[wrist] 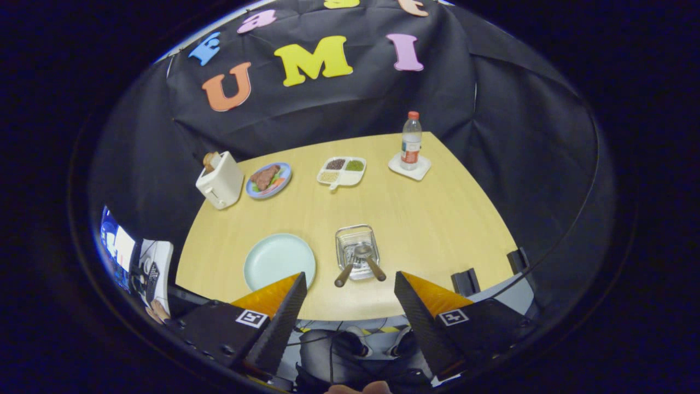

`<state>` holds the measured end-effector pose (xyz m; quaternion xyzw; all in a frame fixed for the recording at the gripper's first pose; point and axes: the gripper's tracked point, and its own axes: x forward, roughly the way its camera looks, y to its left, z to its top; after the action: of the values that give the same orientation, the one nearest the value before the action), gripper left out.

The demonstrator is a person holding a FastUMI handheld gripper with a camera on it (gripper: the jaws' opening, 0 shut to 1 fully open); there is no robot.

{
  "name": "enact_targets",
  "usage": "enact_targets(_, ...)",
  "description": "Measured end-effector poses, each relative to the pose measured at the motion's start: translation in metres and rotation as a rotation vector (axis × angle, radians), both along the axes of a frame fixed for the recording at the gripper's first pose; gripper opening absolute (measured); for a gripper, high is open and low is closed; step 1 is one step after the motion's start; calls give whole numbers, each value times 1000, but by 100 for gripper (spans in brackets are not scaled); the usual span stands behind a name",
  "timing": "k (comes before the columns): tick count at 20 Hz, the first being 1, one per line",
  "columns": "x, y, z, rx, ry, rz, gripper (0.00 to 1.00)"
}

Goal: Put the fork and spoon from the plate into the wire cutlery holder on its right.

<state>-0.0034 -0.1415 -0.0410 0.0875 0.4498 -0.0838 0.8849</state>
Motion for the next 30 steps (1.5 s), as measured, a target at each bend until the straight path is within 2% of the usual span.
enact_targets(4,4,-10,15,-112,-250,9,97)
enact_targets(7,-4,7,28,-149,-409,40,97)
enact_targets(9,-6,12,40,-154,-506,31,97)
enact_targets(13,-15,22,50,-260,-693,7,96)
enact_targets(19,-34,53,25,-297,-767,15,97)
enact_targets(23,-33,66,40,-371,-834,21,97)
enact_targets(30,-21,77,21,-343,-785,22,96)
